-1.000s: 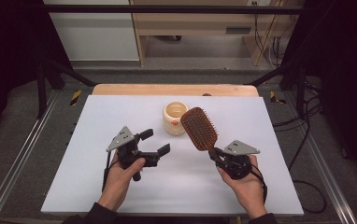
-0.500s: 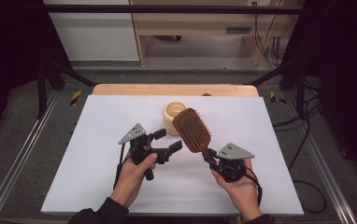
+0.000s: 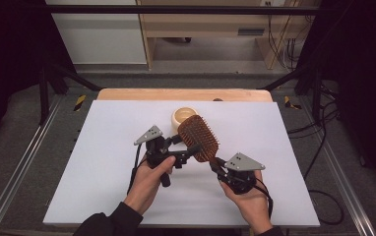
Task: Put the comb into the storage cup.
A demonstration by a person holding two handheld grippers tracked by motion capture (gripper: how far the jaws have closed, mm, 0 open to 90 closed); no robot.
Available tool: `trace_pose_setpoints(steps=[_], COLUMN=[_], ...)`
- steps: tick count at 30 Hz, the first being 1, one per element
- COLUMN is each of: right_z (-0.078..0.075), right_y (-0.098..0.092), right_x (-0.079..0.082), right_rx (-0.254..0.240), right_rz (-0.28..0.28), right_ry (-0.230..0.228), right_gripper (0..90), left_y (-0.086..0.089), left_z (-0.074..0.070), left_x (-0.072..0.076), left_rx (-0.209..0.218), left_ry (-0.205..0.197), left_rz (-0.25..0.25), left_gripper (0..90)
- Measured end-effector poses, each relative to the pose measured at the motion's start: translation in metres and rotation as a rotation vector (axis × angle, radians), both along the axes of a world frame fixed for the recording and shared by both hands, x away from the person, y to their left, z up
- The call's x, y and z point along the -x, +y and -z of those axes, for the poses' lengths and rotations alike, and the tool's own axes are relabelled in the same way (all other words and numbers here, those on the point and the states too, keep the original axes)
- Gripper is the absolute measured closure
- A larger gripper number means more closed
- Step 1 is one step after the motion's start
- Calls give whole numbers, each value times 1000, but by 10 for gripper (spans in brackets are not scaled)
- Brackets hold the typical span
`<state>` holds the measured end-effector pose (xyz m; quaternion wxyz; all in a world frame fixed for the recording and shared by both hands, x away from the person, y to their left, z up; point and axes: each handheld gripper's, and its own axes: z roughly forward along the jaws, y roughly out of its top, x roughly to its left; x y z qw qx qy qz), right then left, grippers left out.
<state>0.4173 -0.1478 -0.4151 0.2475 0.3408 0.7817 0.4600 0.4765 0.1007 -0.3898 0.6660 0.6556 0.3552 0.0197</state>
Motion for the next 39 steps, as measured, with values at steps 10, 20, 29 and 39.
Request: trace_pose_setpoints(steps=[10,20,29,39], right_z=[1,1,1,3], right_y=[4,4,5,6], right_x=[1,1,2,1], right_rx=[-2,-12,-22,-26], right_rz=[-16,-19,-24,-28], right_ry=[-6,-9,-10,-4], right_gripper=[728,728,728,728], left_y=[-3,-1,-1,-3], left_z=[-3,-3,-4,-4], left_x=[-8,-9,-10,-11], left_rx=[79,97,103,92], left_ry=[35,41,51,63], left_rz=[-20,-36,-34,-44], left_gripper=[245,323,371,381])
